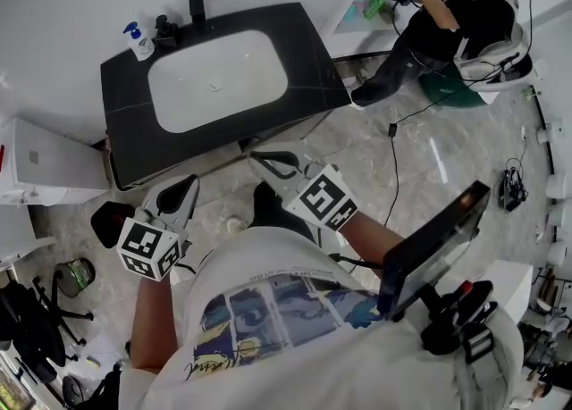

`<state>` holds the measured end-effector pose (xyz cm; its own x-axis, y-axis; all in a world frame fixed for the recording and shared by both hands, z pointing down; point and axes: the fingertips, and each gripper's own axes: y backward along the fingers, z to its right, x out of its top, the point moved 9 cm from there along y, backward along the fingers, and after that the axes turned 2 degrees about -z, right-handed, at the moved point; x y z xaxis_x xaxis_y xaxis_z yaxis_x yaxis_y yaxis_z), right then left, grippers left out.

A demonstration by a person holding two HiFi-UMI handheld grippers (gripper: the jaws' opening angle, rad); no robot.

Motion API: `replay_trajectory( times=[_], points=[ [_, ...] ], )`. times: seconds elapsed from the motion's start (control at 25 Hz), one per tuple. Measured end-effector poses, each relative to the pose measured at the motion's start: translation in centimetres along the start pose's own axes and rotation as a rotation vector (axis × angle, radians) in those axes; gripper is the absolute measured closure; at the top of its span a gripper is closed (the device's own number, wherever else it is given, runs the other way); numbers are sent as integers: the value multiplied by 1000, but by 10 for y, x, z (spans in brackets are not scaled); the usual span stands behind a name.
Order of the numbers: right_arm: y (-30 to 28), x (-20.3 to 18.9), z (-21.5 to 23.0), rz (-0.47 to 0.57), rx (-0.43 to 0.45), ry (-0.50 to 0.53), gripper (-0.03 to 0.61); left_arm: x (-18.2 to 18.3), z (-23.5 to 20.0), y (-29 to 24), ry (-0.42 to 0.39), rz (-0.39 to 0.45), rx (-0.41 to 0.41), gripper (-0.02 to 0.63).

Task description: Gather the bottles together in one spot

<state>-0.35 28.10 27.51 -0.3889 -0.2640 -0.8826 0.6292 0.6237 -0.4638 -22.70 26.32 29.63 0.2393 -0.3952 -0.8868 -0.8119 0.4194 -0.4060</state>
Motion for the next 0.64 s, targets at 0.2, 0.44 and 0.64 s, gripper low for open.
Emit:
replay_trajectory(
  times=[0.2,0.44,0.64],
  points=[
    [-3,-1,-2,-3,6,1,580,-4,-1,1,7,-7,0,612],
    [-5,-1,-4,-11,7,3,578,-5,-2,0,8,-9,-8,612],
    [-10,-1,-4,-12,12,7,578,-9,-8,1,12,-15,-6,612]
  ],
)
